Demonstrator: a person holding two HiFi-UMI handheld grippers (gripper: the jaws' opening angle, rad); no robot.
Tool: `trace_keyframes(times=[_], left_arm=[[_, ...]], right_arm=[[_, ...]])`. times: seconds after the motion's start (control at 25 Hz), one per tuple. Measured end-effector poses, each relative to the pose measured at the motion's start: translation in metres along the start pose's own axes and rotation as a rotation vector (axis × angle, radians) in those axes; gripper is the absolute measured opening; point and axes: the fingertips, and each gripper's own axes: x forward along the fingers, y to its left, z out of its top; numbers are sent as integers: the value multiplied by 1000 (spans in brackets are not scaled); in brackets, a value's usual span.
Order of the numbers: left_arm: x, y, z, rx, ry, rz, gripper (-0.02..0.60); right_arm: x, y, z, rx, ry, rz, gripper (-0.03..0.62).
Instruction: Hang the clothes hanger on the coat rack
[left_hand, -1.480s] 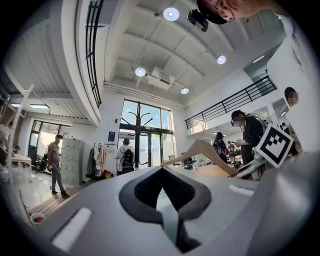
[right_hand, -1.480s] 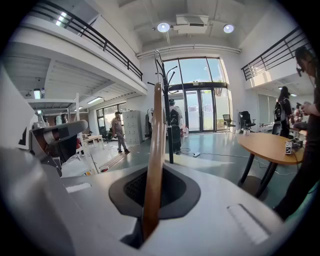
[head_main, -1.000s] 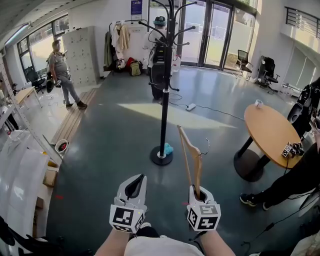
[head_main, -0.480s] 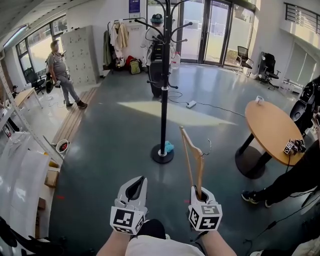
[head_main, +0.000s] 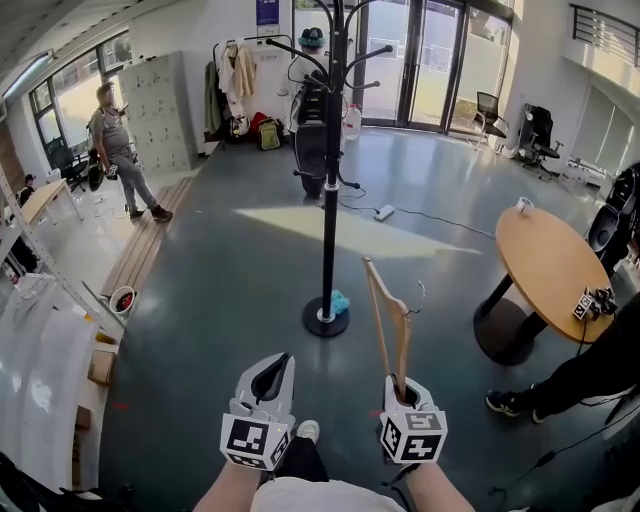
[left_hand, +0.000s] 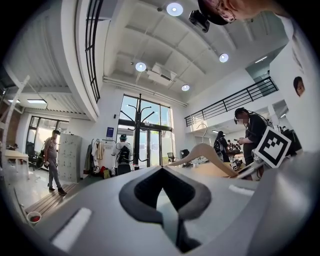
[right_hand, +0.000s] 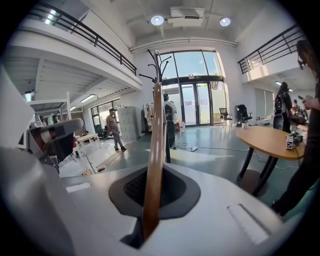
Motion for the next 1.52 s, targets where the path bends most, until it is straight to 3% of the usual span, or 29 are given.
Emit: trace_keyframes(times=[0.76, 1.12, 1.52], left_arm=[[187, 174, -15, -51, -22, -46, 0], [241, 202, -28, -47, -10, -20, 0], [333, 212, -13, -8, -45, 21, 0]], right_arm=[[198, -39, 111, 69, -17, -176, 28], [253, -63, 136, 64, -20, -179, 28], [336, -114, 214, 1, -88, -128, 28]])
